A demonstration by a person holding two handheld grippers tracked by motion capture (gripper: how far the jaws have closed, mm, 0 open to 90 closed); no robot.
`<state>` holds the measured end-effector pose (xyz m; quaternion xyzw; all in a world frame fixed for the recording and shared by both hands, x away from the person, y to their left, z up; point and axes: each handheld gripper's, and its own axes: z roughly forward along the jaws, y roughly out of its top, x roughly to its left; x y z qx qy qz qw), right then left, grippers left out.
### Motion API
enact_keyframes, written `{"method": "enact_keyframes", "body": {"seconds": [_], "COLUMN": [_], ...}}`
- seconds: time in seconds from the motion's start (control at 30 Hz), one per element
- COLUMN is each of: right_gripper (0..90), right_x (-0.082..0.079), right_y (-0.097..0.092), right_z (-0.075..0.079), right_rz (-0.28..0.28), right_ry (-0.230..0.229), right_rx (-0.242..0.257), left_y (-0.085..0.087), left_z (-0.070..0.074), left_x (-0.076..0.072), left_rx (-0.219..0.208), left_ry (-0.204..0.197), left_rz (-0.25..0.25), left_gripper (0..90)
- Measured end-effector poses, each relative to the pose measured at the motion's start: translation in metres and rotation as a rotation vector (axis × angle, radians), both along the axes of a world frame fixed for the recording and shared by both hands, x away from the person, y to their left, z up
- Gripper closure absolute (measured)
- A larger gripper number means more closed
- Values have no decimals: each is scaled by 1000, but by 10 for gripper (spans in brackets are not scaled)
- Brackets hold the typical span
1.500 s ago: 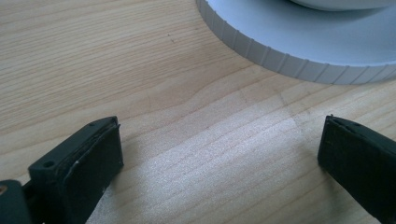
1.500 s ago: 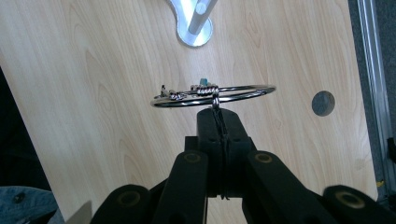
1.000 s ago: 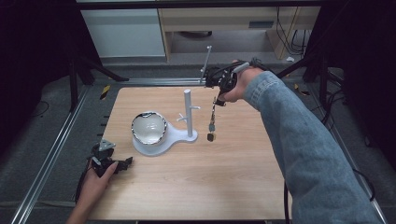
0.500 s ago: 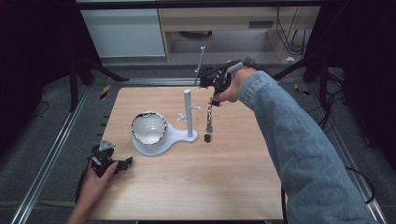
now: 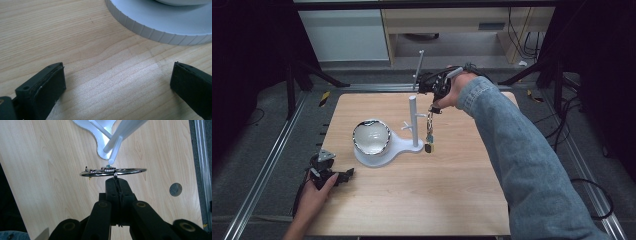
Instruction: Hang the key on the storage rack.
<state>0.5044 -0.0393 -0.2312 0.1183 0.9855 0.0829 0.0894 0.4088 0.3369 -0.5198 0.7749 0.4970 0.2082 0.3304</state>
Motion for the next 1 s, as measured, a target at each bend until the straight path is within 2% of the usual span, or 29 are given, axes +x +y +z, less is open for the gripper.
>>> {"method": "enact_keyframes", "body": {"seconds": [0.57, 1.0], "right_gripper": [890, 889], "right_x": [12, 21], "right_y": [12, 13], "right_z": [-10, -18], "right_rz": [-22, -37], "right_ry": [13, 27], "right_rx": [6, 12], "left_y": [0, 0], "left_z": [0, 0], "left_x": [0, 0], "left_rx": [0, 0], "left_ry": [0, 0], "left_rz": [0, 0], "left_gripper": [0, 0]}}
